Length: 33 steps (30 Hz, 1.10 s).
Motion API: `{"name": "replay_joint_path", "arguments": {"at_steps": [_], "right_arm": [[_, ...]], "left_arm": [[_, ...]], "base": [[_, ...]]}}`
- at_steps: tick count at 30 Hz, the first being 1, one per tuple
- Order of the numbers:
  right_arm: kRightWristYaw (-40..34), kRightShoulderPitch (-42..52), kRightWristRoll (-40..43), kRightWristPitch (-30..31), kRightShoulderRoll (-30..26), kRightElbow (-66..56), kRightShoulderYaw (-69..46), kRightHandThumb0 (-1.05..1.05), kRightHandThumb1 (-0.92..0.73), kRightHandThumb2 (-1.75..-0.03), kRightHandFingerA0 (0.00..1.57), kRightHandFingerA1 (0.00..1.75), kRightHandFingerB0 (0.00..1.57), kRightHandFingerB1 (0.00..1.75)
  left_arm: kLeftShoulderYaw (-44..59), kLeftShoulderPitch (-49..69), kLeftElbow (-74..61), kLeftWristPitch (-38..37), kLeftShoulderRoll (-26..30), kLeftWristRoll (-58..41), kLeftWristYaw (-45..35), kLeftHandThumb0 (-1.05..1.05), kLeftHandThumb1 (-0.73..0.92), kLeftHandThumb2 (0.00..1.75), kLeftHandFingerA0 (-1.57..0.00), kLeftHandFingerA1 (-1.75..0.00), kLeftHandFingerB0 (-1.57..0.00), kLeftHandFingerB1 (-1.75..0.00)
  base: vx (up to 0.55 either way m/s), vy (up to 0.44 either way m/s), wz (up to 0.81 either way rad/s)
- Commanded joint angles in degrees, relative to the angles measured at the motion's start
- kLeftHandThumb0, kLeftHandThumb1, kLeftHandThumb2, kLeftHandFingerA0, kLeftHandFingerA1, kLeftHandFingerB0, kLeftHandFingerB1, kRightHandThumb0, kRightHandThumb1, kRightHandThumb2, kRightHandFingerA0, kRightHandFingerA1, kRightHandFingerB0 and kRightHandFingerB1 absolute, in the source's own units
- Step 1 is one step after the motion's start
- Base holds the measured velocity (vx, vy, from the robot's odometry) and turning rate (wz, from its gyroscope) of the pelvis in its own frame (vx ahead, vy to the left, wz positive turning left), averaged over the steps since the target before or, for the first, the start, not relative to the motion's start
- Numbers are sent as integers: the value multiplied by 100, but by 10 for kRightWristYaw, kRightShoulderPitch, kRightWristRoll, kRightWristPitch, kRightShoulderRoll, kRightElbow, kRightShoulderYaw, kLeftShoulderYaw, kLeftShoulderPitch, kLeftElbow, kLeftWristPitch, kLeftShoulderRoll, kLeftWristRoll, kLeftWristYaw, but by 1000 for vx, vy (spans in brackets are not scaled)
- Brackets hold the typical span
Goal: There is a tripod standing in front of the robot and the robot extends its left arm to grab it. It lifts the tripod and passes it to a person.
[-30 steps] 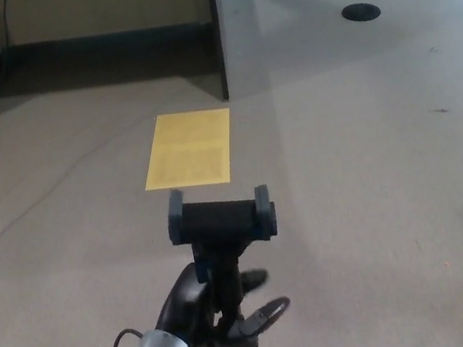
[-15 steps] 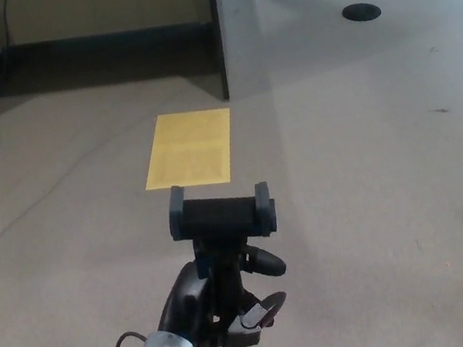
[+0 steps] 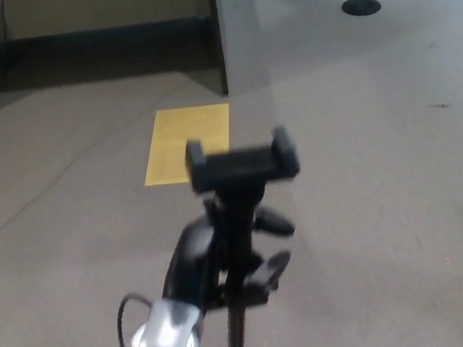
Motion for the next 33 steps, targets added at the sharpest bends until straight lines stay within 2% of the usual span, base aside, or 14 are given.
{"name": "replay_joint_path", "arguments": {"at_steps": [1,5,12,14,19,20,22,26,29,32,33], "right_arm": [[3,3,0,5,-11,-1,-2,-40,-67,-61,71,46,54,38],[5,0,0,4,-14,-2,-2,-40,-67,-61,71,45,54,38],[7,-7,0,0,-16,5,-1,-41,-67,-61,73,45,54,38],[7,-8,-1,2,-16,5,-1,-42,-68,-61,68,42,55,38],[6,-7,3,3,-14,1,-3,-42,-67,-59,69,41,55,37],[10,-7,4,3,-15,0,-3,-41,-67,-61,69,42,55,38],[14,-7,8,-3,-15,4,-6,-41,-67,-61,68,42,55,38],[13,-10,4,7,-15,-2,-5,-40,-68,-61,67,42,55,38],[11,-11,2,16,-14,-7,-5,-41,-67,-60,71,43,55,37],[10,-17,-1,20,-14,-3,-3,-41,-67,-60,70,43,56,37],[12,-16,1,19,-14,-3,-4,-41,-67,-60,68,42,55,37]], "left_arm": [[-4,-64,-67,49,-25,-13,-5,0,85,74,-98,-145,-76,-123],[-28,-112,-100,69,-40,-2,-18,-13,71,87,-108,-133,-84,-117],[-55,-154,-162,126,-73,-14,-31,-14,72,83,-108,-133,-87,-114],[-78,-167,-184,143,-85,-3,-30,-15,70,82,-110,-133,-86,-116],[-117,-174,-203,142,-98,-15,-45,-13,70,82,-105,-139,-83,-116],[-128,-172,-215,154,-108,-18,-44,-13,72,80,-107,-136,-84,-113],[-153,-171,-238,170,-116,-14,-43,-13,72,80,-103,-141,-82,-115],[-194,-172,-270,179,-132,-6,-34,-20,67,86,-103,-138,-83,-115],[-232,-165,-305,190,-140,5,-21,-20,68,82,-104,-136,-83,-111],[-256,-162,-333,210,-146,2,-15,-17,69,78,-103,-135,-82,-116],[-267,-159,-330,191,-146,6,-13,-16,70,78,-99,-136,-80,-120]], "base": [[0,0,0],[0,0,0],[0,0,0],[0,0,0],[0,0,0],[0,0,0],[0,0,0],[0,0,0],[0,0,0],[0,0,0],[0,0,0]]}}
